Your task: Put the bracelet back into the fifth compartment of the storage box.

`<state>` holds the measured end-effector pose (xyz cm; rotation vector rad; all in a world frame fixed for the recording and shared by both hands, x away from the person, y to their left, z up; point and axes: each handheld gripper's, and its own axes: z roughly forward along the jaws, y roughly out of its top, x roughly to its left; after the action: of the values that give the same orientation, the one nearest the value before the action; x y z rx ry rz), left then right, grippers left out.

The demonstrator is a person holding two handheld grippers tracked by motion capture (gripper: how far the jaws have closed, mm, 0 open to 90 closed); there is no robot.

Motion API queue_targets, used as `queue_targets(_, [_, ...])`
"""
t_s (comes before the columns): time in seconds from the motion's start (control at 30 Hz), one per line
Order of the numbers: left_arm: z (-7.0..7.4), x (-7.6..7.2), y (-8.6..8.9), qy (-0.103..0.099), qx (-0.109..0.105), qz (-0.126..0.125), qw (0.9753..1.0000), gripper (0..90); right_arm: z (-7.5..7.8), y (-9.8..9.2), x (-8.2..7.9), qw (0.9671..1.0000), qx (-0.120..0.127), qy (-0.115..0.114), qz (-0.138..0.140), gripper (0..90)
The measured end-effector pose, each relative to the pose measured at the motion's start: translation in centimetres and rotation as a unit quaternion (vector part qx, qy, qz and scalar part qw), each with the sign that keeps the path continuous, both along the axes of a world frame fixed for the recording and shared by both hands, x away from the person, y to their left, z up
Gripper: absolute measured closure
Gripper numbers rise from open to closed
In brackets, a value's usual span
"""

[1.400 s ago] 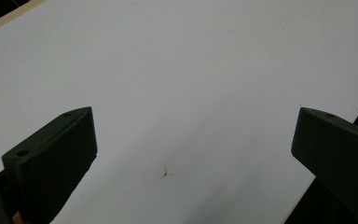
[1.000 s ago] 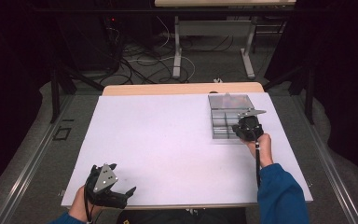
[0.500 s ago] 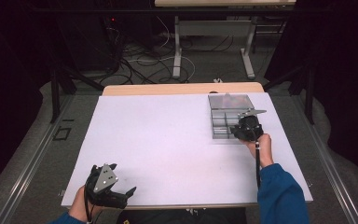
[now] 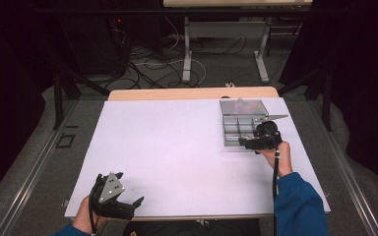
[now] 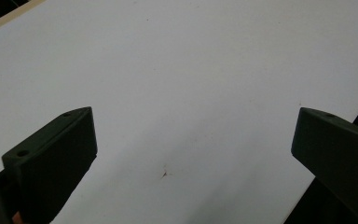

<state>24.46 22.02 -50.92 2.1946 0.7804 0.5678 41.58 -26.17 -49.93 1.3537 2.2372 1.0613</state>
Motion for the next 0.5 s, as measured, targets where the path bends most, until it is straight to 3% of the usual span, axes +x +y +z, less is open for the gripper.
queue_targets(0.27, [0.0,-0.1,0.0,0.0,-0.001,0.001,1.0,0.1,0.3,0.1,-1.4,0.9997,0.002,0.008,0.024,2.1])
queue_targets(0.5, [0.1,-0.1,0.1,-0.002,0.002,0.001,1.0,0.1,0.7,0.6,-3.2,0.9989,-0.011,0.003,0.046,0.0])
